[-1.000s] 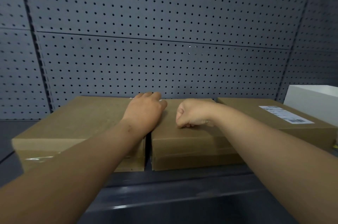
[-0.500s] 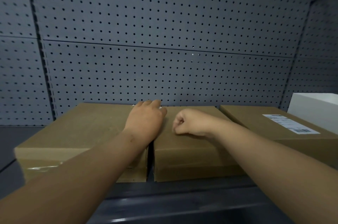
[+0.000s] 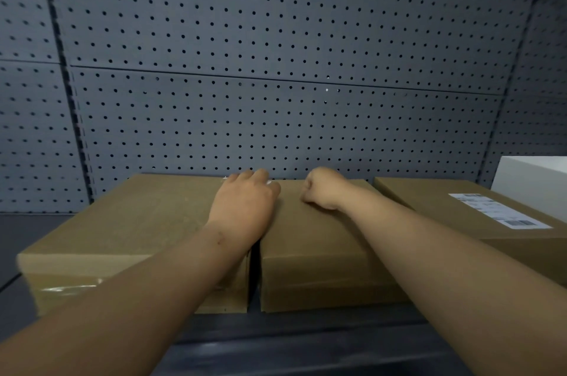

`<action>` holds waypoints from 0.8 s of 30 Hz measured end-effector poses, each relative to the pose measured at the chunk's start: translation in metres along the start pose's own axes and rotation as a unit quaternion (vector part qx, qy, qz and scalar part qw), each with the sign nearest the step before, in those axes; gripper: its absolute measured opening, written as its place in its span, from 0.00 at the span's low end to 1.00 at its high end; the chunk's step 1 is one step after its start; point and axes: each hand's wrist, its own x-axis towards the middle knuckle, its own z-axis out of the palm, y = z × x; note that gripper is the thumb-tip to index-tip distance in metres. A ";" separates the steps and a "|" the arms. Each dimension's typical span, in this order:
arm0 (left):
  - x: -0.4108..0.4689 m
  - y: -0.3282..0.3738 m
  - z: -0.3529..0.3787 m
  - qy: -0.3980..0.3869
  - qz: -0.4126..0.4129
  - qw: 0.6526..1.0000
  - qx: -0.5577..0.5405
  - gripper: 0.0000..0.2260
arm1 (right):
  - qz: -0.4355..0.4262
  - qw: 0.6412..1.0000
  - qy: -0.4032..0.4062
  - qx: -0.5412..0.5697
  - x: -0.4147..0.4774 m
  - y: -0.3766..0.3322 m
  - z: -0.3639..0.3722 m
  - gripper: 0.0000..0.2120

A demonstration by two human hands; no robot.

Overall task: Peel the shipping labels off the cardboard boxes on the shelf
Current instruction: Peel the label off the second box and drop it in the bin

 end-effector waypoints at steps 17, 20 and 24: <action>0.001 -0.001 0.000 0.007 -0.014 1.000 -0.019 0.07 | -0.035 0.999 -0.016 -0.027 -0.025 -0.008 0.001 0.08; 0.001 -0.001 0.000 0.010 -0.007 1.000 -0.020 0.06 | -0.127 0.987 -0.094 0.002 -0.072 -0.014 -0.006 0.05; 0.001 -0.001 -0.001 0.014 0.000 1.000 -0.011 0.06 | -0.075 0.993 -0.082 -0.025 -0.075 0.009 -0.021 0.05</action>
